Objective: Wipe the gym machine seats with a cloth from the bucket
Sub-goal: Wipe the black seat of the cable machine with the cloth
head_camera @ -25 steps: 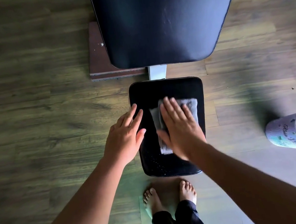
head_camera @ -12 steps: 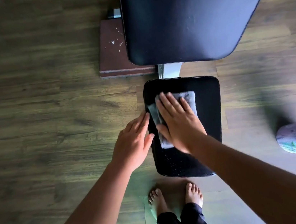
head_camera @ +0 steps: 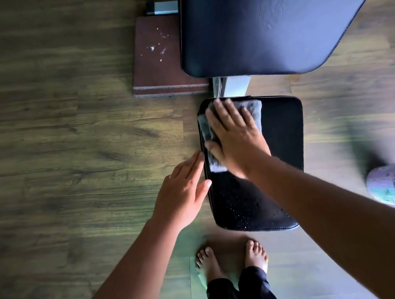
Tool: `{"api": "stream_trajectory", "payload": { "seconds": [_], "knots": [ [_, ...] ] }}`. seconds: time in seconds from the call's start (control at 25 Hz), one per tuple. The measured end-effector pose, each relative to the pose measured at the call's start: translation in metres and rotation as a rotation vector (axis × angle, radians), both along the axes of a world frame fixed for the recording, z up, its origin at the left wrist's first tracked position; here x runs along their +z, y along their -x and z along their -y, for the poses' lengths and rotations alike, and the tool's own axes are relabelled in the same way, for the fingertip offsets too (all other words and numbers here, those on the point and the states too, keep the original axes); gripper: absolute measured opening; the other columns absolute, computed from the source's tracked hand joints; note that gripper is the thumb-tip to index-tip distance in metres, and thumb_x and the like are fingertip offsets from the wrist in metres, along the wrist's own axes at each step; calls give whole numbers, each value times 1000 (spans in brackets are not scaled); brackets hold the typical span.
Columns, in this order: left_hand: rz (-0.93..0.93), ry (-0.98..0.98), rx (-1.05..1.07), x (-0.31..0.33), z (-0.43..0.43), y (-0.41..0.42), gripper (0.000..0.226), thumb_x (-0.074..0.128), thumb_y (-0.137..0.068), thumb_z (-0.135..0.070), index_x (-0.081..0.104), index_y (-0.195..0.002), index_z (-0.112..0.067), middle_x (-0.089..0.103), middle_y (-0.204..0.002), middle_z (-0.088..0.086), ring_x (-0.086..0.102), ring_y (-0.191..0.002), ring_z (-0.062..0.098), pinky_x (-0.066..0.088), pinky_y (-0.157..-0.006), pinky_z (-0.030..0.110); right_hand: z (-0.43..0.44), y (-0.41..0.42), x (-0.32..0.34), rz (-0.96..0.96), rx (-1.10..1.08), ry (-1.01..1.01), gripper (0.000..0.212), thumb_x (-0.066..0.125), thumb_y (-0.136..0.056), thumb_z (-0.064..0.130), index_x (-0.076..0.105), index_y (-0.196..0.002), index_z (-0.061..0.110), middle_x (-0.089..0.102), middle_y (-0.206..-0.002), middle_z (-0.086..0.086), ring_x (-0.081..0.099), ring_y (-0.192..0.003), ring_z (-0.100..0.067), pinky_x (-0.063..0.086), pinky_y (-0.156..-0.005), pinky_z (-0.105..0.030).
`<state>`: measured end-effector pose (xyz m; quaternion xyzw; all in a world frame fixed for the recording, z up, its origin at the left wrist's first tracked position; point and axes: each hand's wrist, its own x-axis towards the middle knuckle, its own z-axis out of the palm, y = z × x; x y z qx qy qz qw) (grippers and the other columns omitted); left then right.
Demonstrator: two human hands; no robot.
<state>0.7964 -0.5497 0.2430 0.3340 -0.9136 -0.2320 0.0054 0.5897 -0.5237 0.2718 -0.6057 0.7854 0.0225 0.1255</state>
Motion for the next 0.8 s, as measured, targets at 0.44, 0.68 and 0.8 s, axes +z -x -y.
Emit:
{"api": "stream_trajectory", "payload": {
  "seconds": [0.44,0.68,0.8],
  "knots": [
    [-2,5,-15,5,-18,-14,66,37,-102,-47,25,-160,-18,40,-160,-2,49,-133,22,52,-98,41,24,20,1,12,-85,9,72,25,-101,55,4,-162,22,-1,-171,-3,-1,-157,-25,6,-126,-49],
    [-26,-21,-14,8,-29,-20,63,42,-101,-46,37,-155,-14,51,-150,4,54,-126,25,53,-96,45,-96,-24,8,7,219,-49,72,25,-102,58,4,-162,23,-4,-170,-1,-6,-157,-22,9,-126,-49],
    [-23,-24,-29,9,-37,-27,65,42,-103,-46,25,-160,-19,43,-156,-2,52,-126,23,52,-97,41,-50,8,2,-8,134,-25,73,27,-101,57,5,-162,23,-2,-170,-2,-2,-157,-23,11,-126,-49]
  ]
}}
